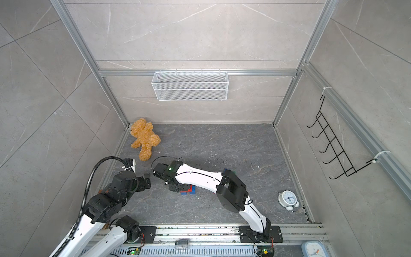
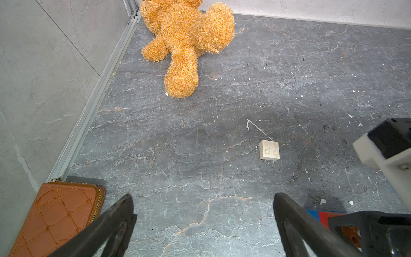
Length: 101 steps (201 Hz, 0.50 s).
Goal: Assemble the letter h with lego
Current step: Assemble the lego brick with the lego brick.
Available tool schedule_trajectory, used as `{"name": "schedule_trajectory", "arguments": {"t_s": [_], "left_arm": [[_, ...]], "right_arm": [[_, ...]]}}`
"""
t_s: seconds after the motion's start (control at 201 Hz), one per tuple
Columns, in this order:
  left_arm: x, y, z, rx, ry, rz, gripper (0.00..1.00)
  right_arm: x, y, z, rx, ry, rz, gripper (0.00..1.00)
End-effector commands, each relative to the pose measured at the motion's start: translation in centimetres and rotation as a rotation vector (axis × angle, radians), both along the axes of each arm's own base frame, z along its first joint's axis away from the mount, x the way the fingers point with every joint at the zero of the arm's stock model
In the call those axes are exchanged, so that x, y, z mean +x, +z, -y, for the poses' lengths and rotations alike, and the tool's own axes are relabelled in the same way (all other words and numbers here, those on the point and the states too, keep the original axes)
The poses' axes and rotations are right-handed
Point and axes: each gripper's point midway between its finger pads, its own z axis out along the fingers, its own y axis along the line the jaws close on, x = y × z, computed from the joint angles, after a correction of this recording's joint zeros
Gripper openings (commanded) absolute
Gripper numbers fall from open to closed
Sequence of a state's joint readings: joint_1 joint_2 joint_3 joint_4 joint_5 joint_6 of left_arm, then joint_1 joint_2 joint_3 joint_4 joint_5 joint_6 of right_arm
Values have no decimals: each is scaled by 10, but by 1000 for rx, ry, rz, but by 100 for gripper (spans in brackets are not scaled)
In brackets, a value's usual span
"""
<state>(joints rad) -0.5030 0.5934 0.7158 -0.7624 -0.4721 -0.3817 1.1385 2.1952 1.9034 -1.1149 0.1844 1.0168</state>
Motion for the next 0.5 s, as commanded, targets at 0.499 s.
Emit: {"name": "schedule_trajectory", "arguments": {"t_s": [0.499], "left_arm": [[3,18,-3,-18,27,40,99]], "right_arm": [[-18,-38,12,-92,33,-105,44]]}}
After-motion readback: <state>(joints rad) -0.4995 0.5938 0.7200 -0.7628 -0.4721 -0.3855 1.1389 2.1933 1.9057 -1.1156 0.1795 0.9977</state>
